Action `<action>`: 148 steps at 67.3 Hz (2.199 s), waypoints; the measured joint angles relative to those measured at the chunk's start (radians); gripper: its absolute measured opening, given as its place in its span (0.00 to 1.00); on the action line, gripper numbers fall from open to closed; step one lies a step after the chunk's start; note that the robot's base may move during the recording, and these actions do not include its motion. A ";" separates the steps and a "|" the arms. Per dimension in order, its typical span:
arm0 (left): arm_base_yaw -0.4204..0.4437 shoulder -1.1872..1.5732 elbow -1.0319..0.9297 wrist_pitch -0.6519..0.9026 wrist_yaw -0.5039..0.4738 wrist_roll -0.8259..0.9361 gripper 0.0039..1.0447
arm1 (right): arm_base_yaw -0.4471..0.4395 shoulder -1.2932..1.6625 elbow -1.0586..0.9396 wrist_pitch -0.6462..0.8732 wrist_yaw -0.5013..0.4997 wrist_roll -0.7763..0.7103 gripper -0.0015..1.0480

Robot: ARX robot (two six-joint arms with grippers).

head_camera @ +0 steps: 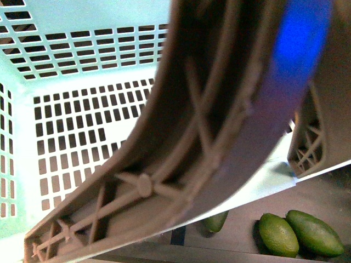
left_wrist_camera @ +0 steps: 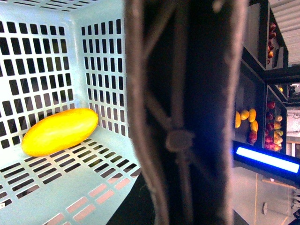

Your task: Pick mango and avocado into basket

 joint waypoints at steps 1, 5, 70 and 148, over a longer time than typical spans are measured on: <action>0.000 0.000 0.000 0.000 0.000 0.000 0.04 | 0.000 0.003 0.003 -0.002 0.000 0.001 0.92; 0.000 0.000 0.000 0.000 0.002 0.000 0.05 | 0.000 0.011 0.015 -0.008 0.013 0.012 0.92; 0.000 0.000 0.000 0.000 0.002 0.000 0.05 | 0.035 0.137 0.169 -0.076 0.058 0.101 0.69; 0.000 0.000 0.000 0.000 0.002 0.000 0.04 | 0.088 -1.036 -0.665 -0.039 -0.199 -0.254 0.58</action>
